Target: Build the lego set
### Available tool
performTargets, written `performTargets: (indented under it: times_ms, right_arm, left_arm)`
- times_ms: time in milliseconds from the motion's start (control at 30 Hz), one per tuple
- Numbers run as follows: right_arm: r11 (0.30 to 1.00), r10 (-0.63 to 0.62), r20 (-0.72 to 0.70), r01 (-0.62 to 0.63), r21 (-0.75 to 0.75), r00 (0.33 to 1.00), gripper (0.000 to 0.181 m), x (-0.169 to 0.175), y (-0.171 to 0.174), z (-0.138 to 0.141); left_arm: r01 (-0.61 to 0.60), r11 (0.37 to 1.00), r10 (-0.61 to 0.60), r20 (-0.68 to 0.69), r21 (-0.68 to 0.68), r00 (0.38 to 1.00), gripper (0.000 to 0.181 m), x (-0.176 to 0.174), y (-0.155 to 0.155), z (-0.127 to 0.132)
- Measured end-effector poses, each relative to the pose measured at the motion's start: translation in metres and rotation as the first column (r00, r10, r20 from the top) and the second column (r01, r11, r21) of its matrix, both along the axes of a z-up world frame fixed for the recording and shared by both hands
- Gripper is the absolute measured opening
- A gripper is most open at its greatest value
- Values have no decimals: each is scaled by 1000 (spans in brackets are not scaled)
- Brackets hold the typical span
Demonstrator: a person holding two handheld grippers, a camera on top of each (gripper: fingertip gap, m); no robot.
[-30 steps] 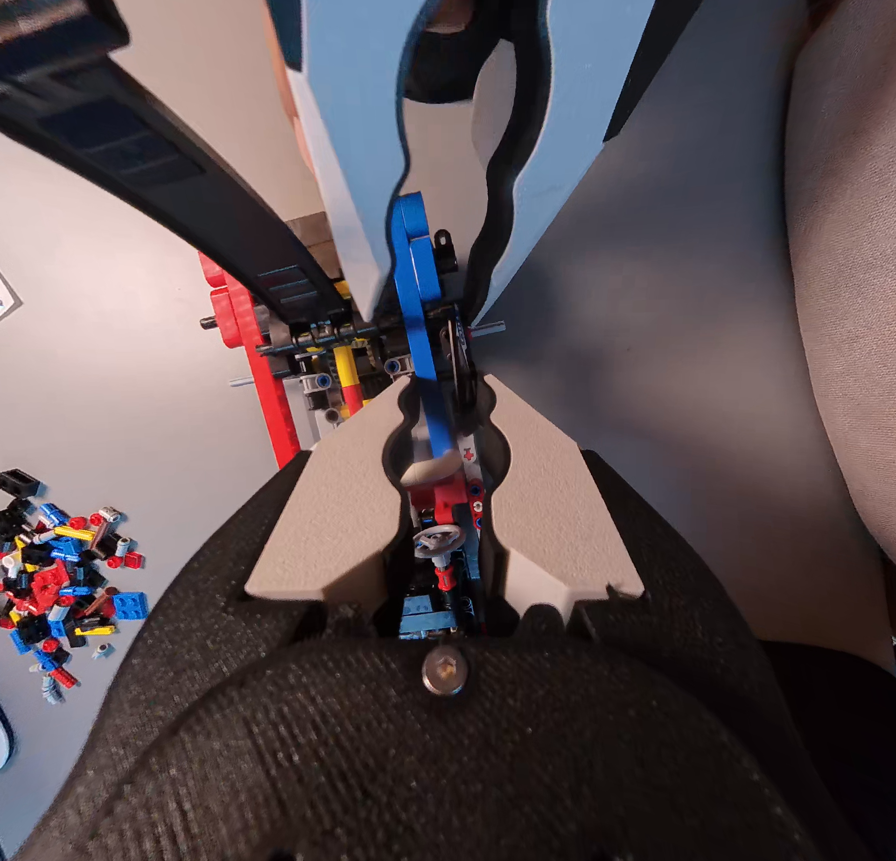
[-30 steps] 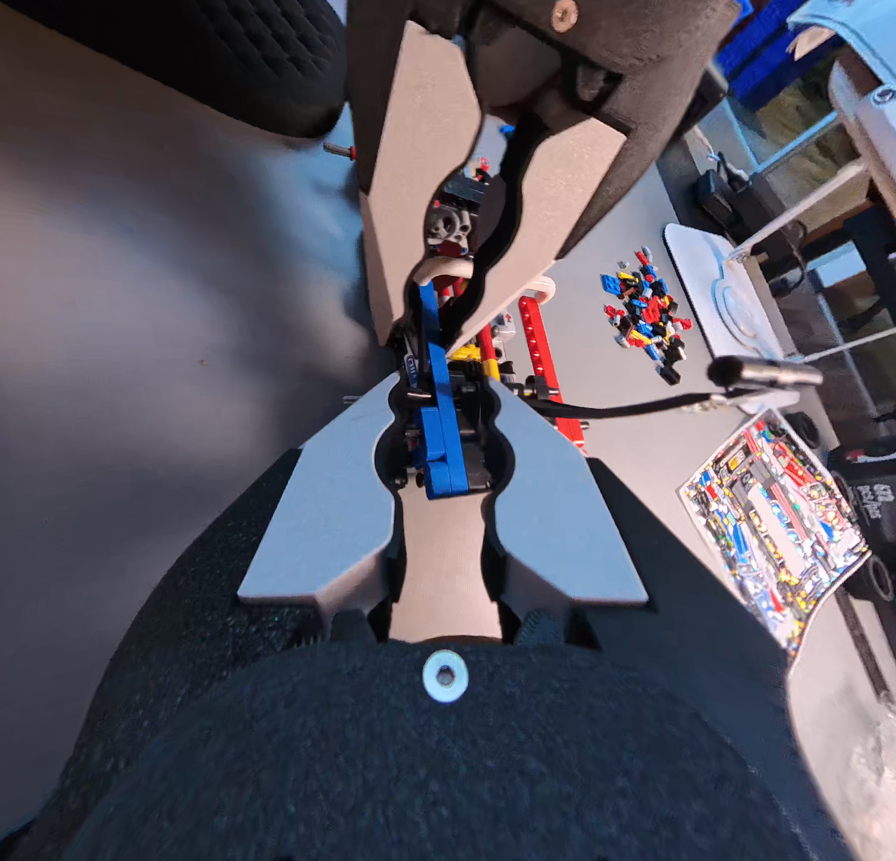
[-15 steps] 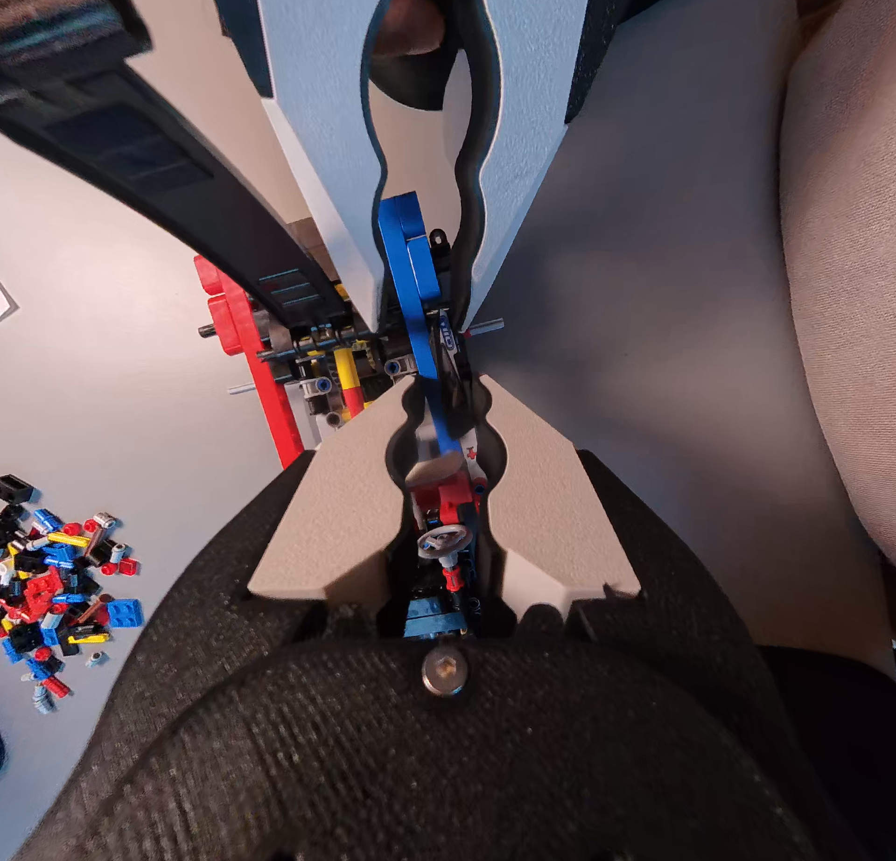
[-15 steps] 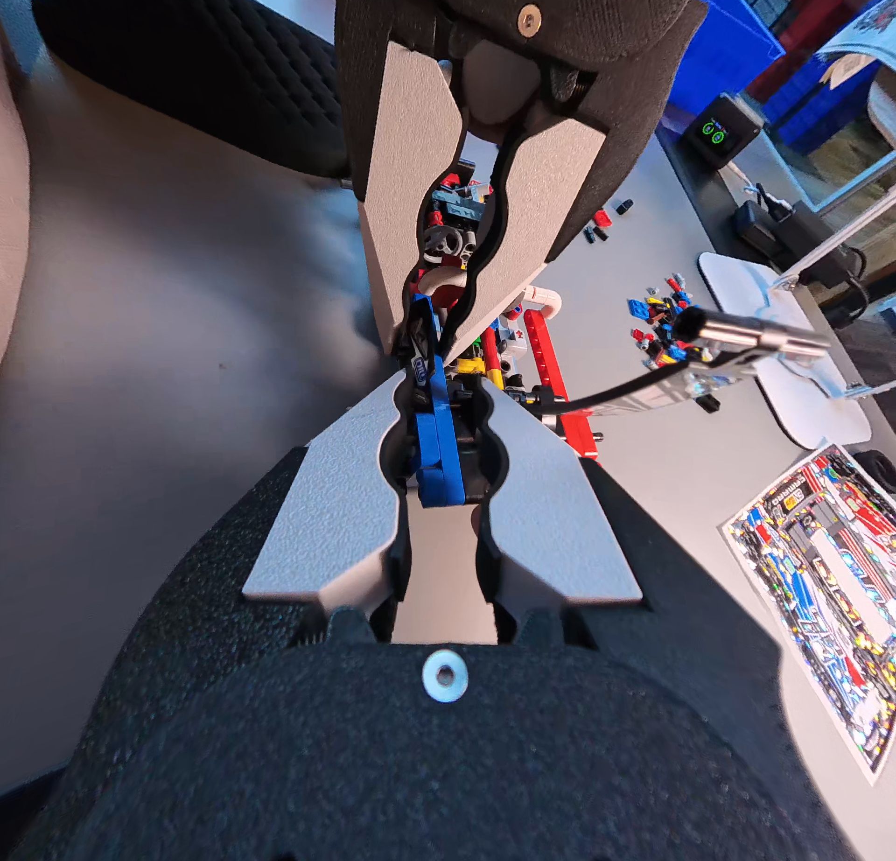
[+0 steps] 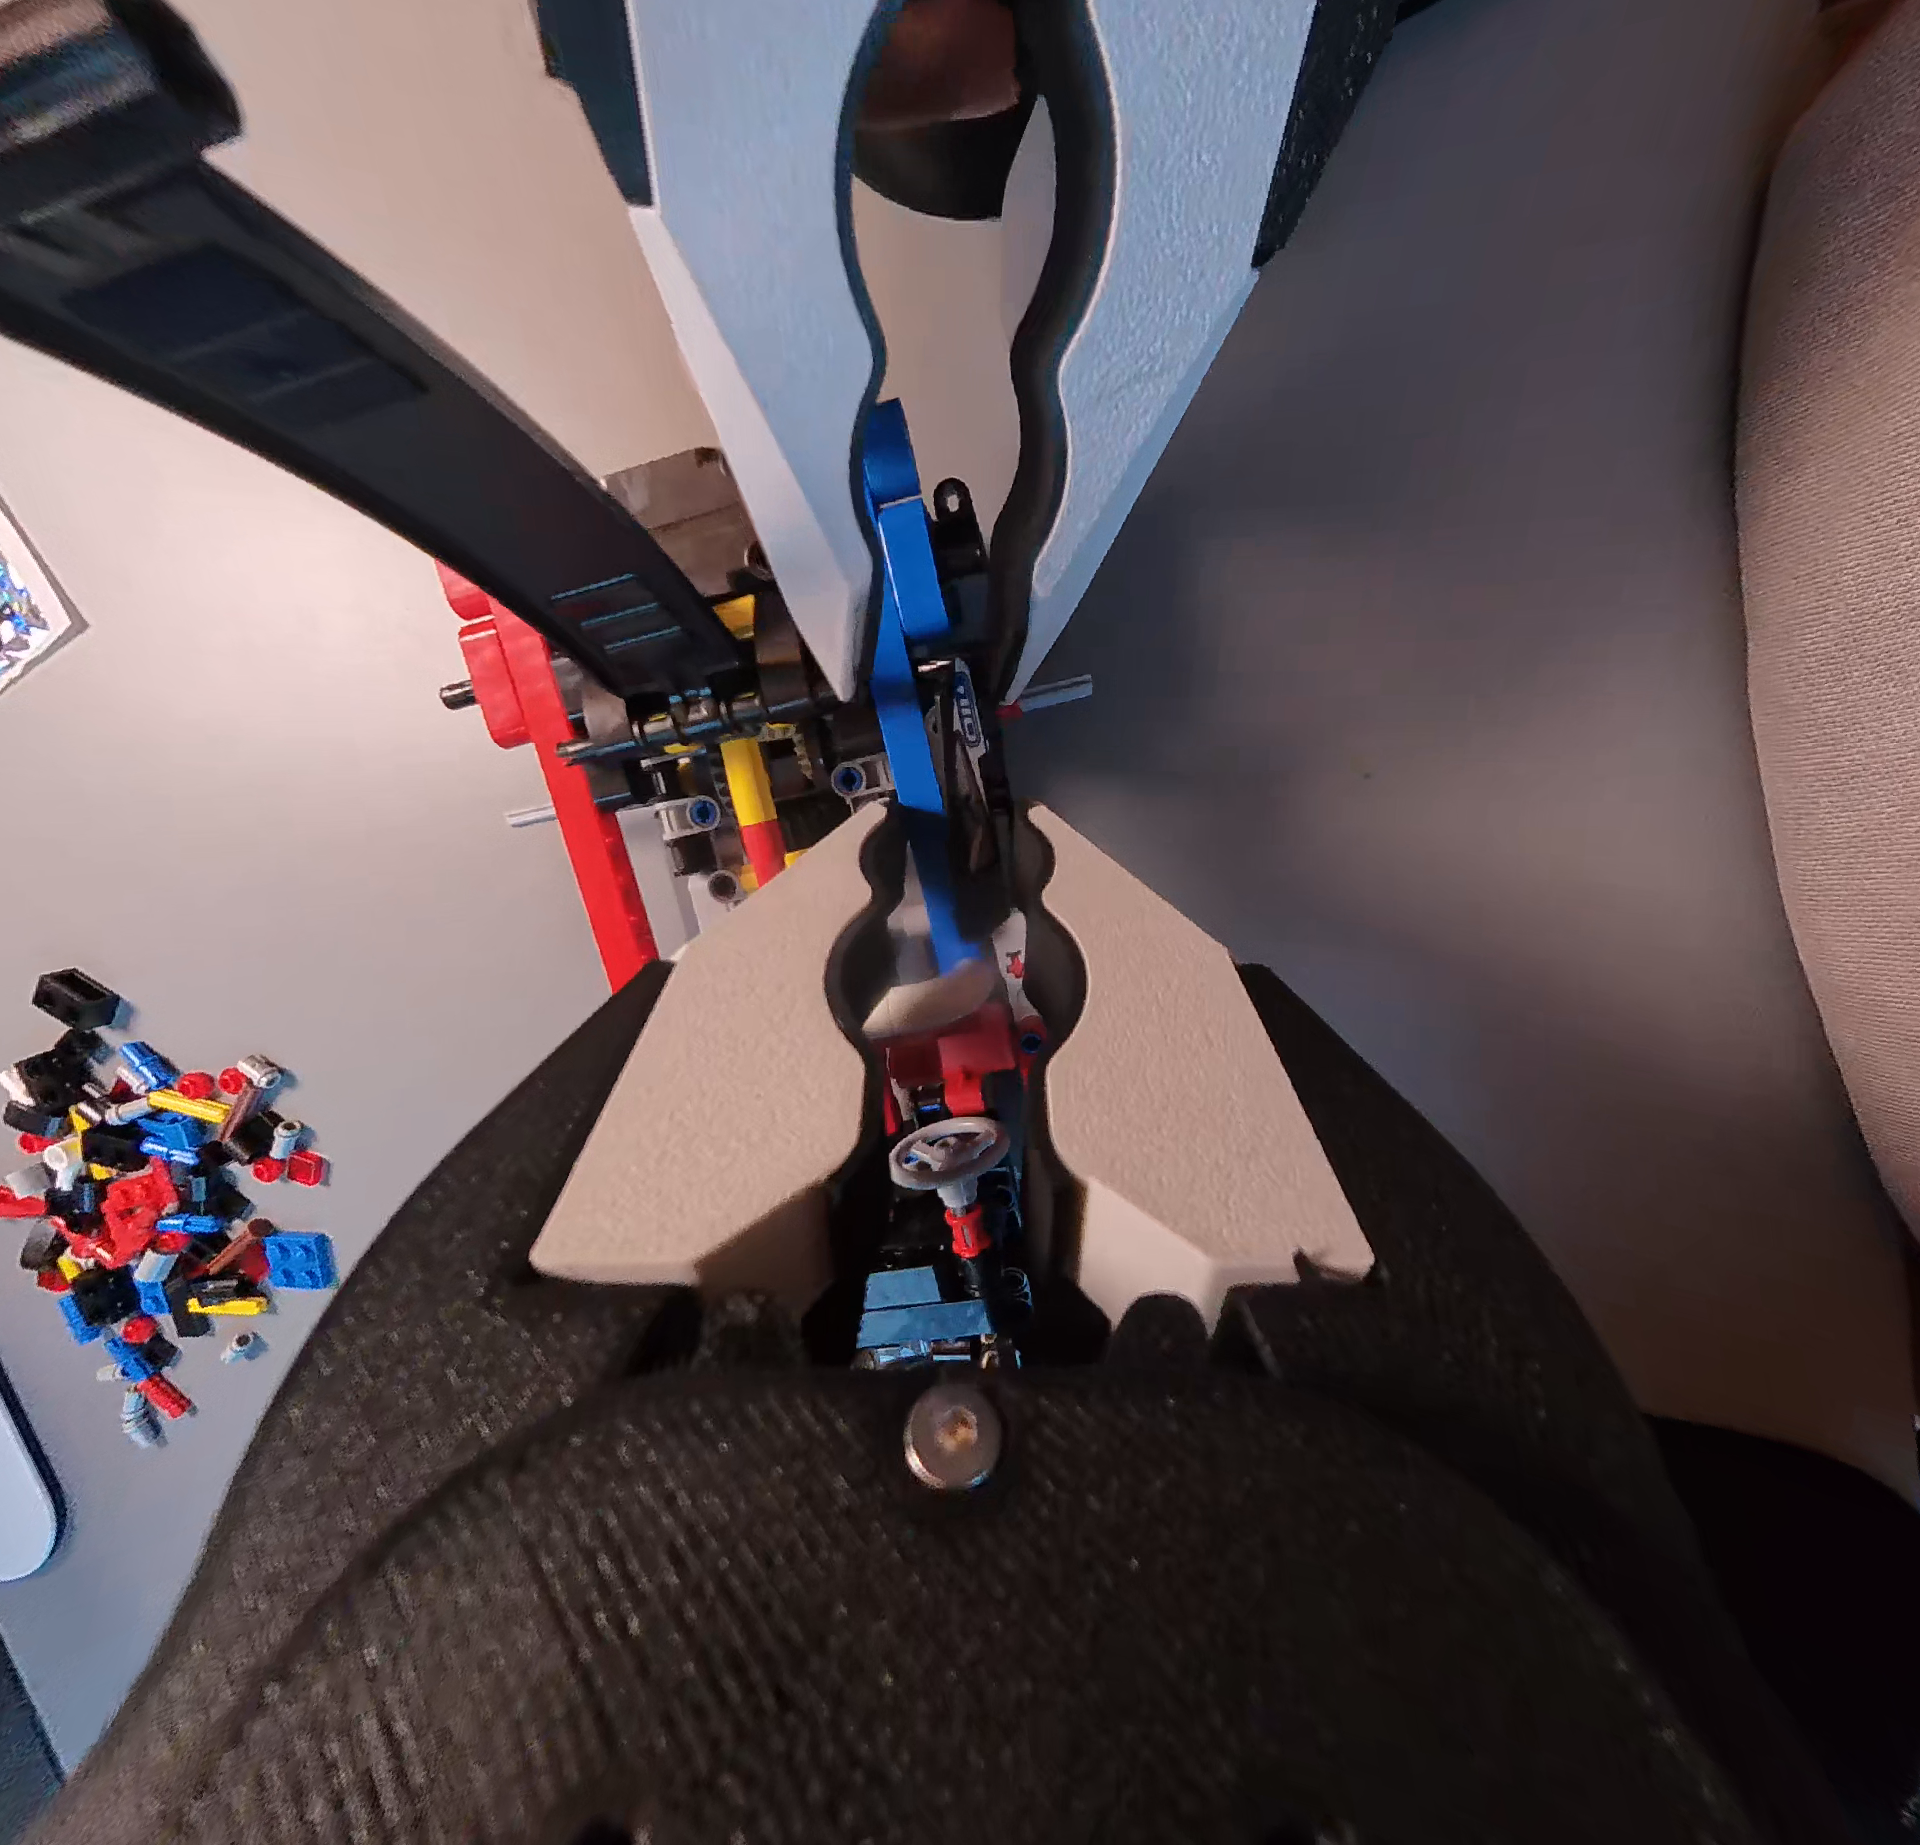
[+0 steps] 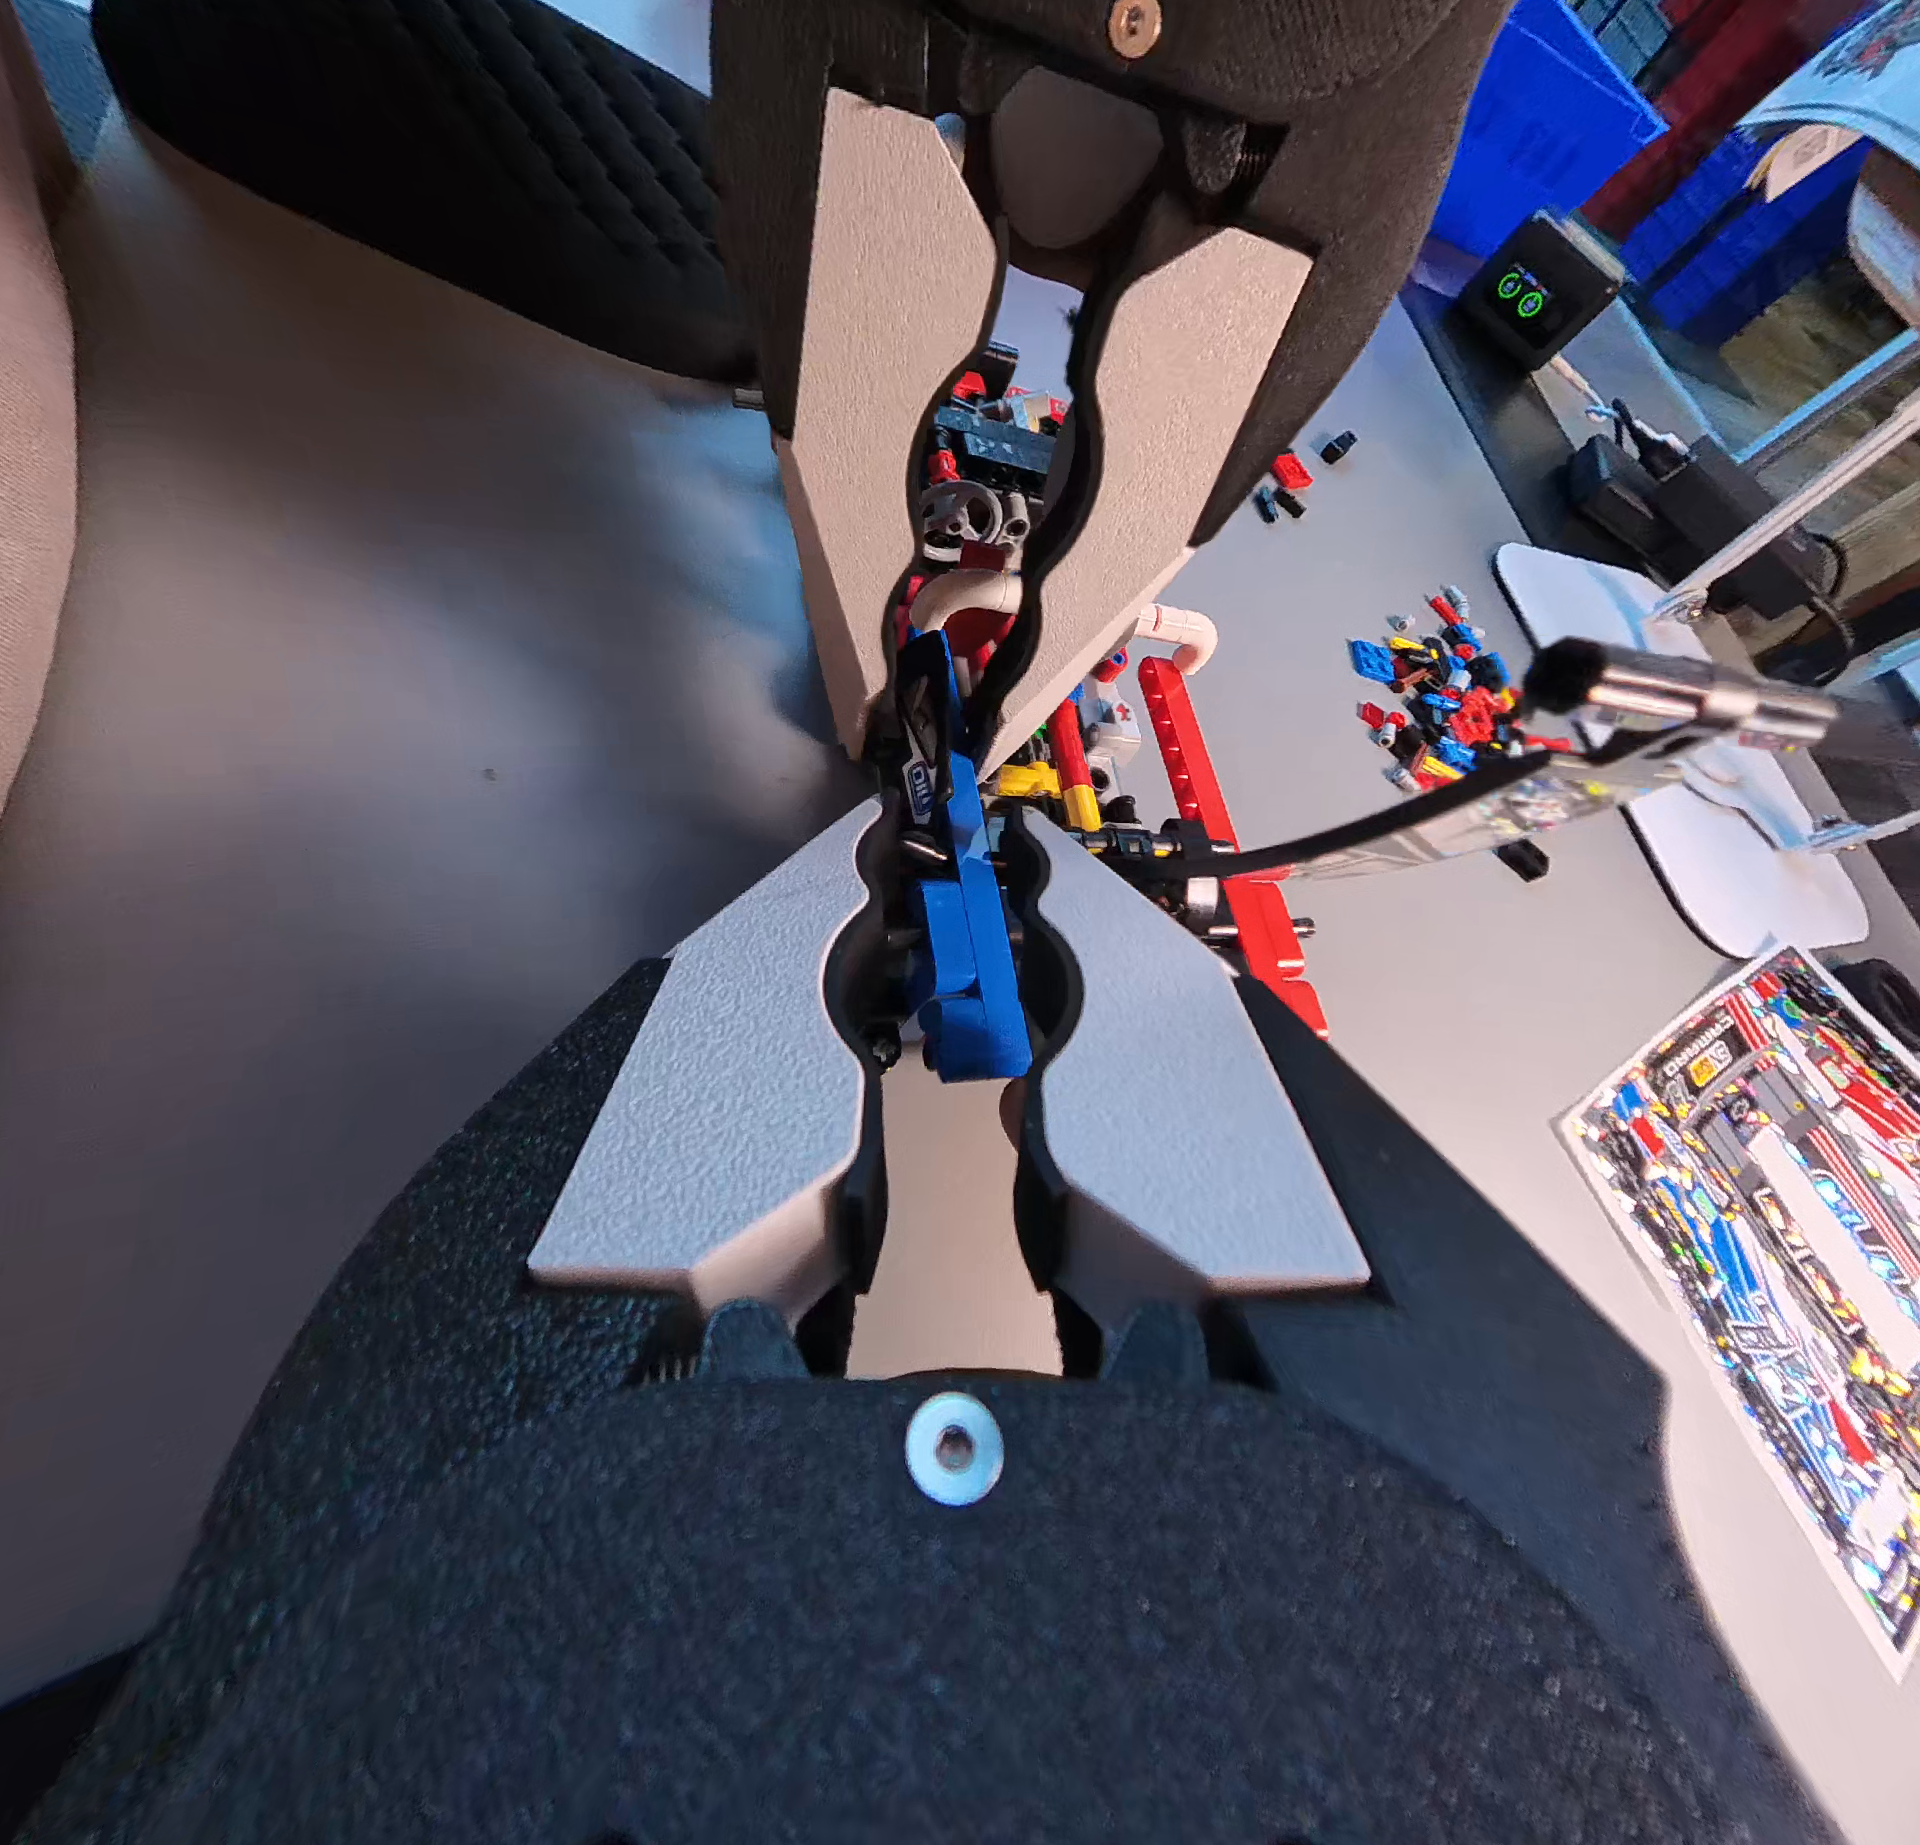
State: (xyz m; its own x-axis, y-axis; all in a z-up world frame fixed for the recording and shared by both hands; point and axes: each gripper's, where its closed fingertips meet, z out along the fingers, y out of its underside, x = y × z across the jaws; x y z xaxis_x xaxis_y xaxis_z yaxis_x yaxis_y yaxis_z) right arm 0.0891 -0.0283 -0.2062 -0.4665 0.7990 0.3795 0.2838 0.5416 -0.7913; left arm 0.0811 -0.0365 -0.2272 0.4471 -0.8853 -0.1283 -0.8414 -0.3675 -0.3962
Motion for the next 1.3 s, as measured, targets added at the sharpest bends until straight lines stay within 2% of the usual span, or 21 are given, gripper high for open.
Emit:
performTargets:
  times_ms: [67, 167, 200, 467, 600, 667, 767, 933, 1000, 1100, 1200, 1300]
  right_arm:
    - [1000, 13, -22, -13, -5, 1000, 15, 1, -2, -1]
    - [1000, 18, -21, -18, -6, 1000, 16, 1, -2, -4]
    - [1000, 18, -22, -18, 7, 1000, 16, 1, -2, -4]
    - [1000, -11, -21, 11, -14, 1000, 16, 0, 3, -4]
    - [996, -50, 56, 54, -76, 997, 12, 6, 7, -2]
    - [996, -65, 87, 70, -47, 994, 8, 10, 7, -7]
    - [992, -118, 79, 121, -36, 990, 4, 9, 8, -6]
    - [975, -215, 74, 218, -32, 974, 5, 11, 7, -4]
    - [950, -285, 80, 293, -108, 955, 6, 12, 3, 0]
    - [862, -440, 109, 454, -228, 891, 8, 11, 7, 0]
    - [826, -525, 69, 527, -199, 848, 4, 11, 14, -1]
    - [829, -523, 70, 527, -188, 849, 0, 11, 13, -1]
  left_arm:
    - [-2, 1000, 2, 7, -25, 1000, 21, 0, -2, 0]
    - [-24, 986, 37, 79, -166, 996, 35, 4, -9, 4]
    - [-33, 980, 53, 94, -196, 994, 33, 4, -7, 5]
    - [-50, 984, 44, -35, -173, 998, 25, -1, 10, 1]
    - [-47, 983, 35, -68, -176, 997, 18, 0, 9, 1]
    - [-32, 985, 15, -99, -172, 995, 18, 0, 8, 1]
    - [-43, 971, 20, -100, -235, 995, 22, 1, 6, 2]
    - [-71, 933, 68, -21, -352, 997, 29, 6, 9, 8]
    - [-68, 933, 51, -57, -354, 997, 26, 3, 12, 4]
    - [-42, 936, 16, -77, -349, 997, 22, 6, 12, 2]
    - [-22, 938, -4, -74, -346, 997, 19, 8, 12, 1]
    - [-10, 942, -14, -68, -337, 998, 19, 9, 12, 1]
